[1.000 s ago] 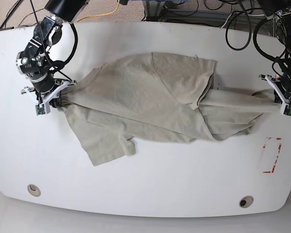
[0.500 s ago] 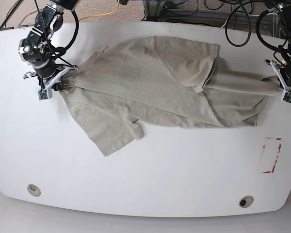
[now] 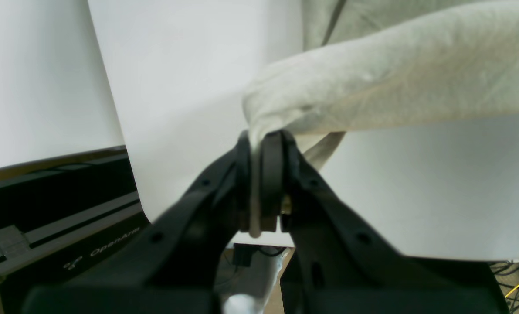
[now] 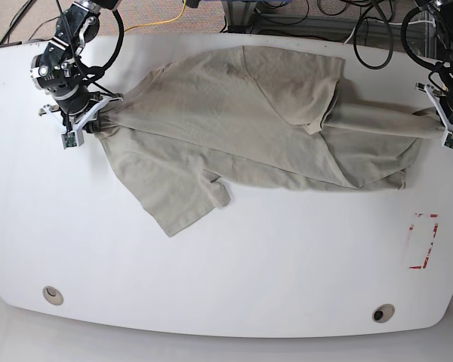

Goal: Layout the t-shirt on the table in an organized manner, then fold the t-shirt properly
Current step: 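Lay the stretched shirt down on the table with both grippers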

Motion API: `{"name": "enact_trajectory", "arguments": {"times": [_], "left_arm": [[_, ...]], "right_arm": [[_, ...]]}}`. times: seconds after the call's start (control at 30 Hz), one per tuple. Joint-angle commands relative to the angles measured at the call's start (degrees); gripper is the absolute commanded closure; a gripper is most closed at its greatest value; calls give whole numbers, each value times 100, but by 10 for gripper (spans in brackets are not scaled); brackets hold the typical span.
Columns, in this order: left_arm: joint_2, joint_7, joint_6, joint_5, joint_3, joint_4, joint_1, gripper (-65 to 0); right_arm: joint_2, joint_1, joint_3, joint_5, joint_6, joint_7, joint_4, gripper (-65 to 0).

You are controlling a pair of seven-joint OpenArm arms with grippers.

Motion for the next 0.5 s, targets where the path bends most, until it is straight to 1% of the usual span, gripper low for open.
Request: {"name": "enact_trajectory", "arguments": {"times": [0.0,0.03,0.07,0.2,0.27,0.3,0.33,0.47], "left_arm": [[-124,-67,16,54,-48,78,-3,-25],[-124,-67,16,54,-48,78,-3,-65],[-124,-67,16,54,-48,78,-3,-85],[-124,-67,16,54,-57,78,-3,-290],[-159,-67,16,54,-57,78,-3,-357],[-203,-67,16,54,-57,78,6,-379],[-220,-67,16,54,-57,78,6,-385],[-247,-67,16,54,-66,78,6,-385]], "right_arm": [[64,39,25,37,-13,105,102,-6],[64,39,25,37,-13,105,102,-6],[64,39,25,37,-13,105,102,-6],[12,39,16,37,-13,105,102,-6],[-50,47,16,2,-13,105,102,-6],[-67,47,16,2,-13,105,102,-6],[-76,47,16,2,-13,105,102,-6],[-94,39,16,2,-13,105,102,-6]]}}
